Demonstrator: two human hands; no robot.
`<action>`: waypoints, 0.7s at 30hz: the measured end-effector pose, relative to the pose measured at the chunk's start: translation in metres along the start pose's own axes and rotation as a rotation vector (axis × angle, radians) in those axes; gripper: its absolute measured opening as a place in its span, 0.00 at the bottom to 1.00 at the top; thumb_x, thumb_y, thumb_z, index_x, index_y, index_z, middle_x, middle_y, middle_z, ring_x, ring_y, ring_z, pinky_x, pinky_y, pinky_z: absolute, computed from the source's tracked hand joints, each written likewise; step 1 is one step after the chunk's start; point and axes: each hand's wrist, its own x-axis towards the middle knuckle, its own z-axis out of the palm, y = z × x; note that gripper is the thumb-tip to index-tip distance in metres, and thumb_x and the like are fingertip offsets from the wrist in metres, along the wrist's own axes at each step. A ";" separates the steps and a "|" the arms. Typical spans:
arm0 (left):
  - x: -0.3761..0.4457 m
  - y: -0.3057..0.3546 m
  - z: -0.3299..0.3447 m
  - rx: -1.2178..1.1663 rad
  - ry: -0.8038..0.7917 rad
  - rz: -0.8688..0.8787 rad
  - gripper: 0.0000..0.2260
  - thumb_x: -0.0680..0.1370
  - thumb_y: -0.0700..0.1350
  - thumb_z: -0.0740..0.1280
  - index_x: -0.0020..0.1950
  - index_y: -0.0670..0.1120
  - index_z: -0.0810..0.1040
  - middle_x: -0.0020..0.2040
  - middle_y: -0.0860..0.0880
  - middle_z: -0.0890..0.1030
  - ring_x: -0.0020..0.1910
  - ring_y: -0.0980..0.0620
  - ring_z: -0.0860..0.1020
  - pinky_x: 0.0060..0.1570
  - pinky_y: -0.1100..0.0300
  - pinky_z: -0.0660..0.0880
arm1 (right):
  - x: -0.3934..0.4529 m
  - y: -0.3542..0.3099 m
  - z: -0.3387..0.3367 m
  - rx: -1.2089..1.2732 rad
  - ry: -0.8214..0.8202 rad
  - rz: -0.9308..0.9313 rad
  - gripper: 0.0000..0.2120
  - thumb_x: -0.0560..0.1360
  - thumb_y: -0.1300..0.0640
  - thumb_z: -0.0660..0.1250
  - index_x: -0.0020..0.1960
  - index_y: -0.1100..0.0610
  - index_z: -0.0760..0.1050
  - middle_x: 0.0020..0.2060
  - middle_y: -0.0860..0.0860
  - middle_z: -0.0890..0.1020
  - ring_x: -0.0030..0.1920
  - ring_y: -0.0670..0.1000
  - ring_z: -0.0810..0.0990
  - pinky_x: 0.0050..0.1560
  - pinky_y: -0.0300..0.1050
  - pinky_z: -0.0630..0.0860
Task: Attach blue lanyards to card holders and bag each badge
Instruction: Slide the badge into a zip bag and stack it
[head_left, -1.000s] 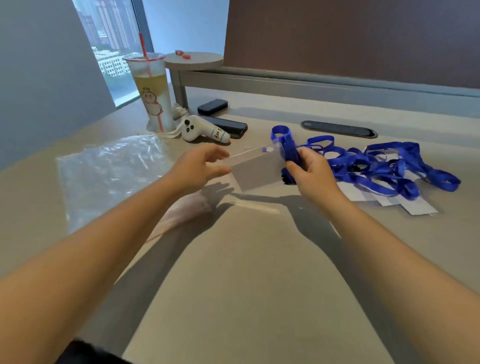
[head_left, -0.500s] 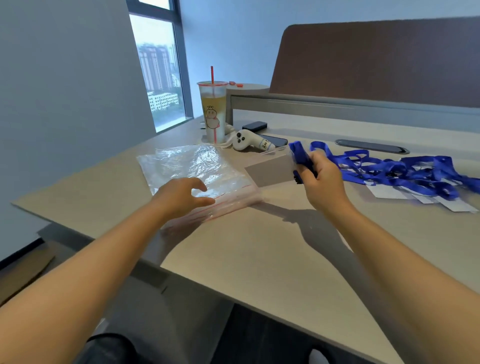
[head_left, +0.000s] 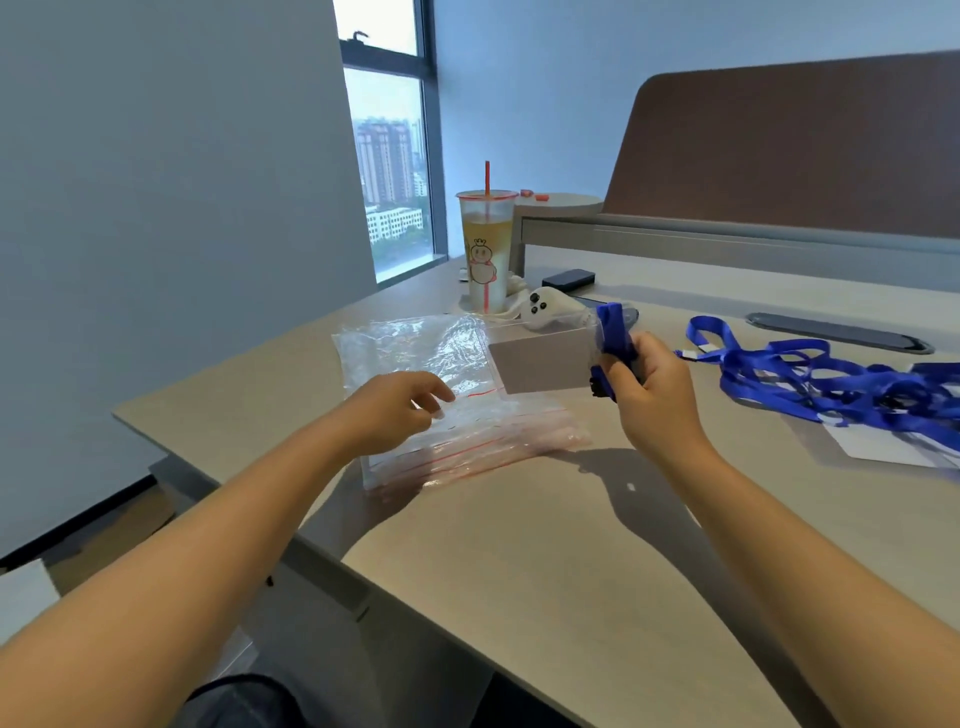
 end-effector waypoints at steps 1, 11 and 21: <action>-0.003 -0.003 -0.001 -0.009 0.010 0.002 0.14 0.77 0.36 0.61 0.62 0.45 0.73 0.60 0.45 0.77 0.53 0.50 0.75 0.56 0.61 0.71 | 0.000 0.000 0.002 0.008 0.007 0.003 0.04 0.77 0.67 0.57 0.48 0.61 0.69 0.34 0.45 0.71 0.33 0.41 0.72 0.32 0.23 0.69; -0.028 -0.032 0.006 -0.031 0.219 -0.086 0.09 0.76 0.38 0.63 0.55 0.44 0.78 0.53 0.45 0.81 0.51 0.48 0.77 0.54 0.57 0.73 | -0.004 -0.012 0.030 0.038 -0.041 0.007 0.09 0.77 0.66 0.57 0.55 0.65 0.71 0.45 0.54 0.75 0.46 0.52 0.73 0.51 0.49 0.73; -0.023 -0.032 -0.001 -0.194 0.258 -0.007 0.14 0.72 0.37 0.69 0.49 0.48 0.66 0.40 0.51 0.74 0.37 0.54 0.72 0.37 0.69 0.69 | 0.000 -0.021 0.036 0.199 -0.027 -0.002 0.05 0.77 0.66 0.56 0.48 0.58 0.69 0.37 0.49 0.74 0.37 0.44 0.75 0.38 0.29 0.74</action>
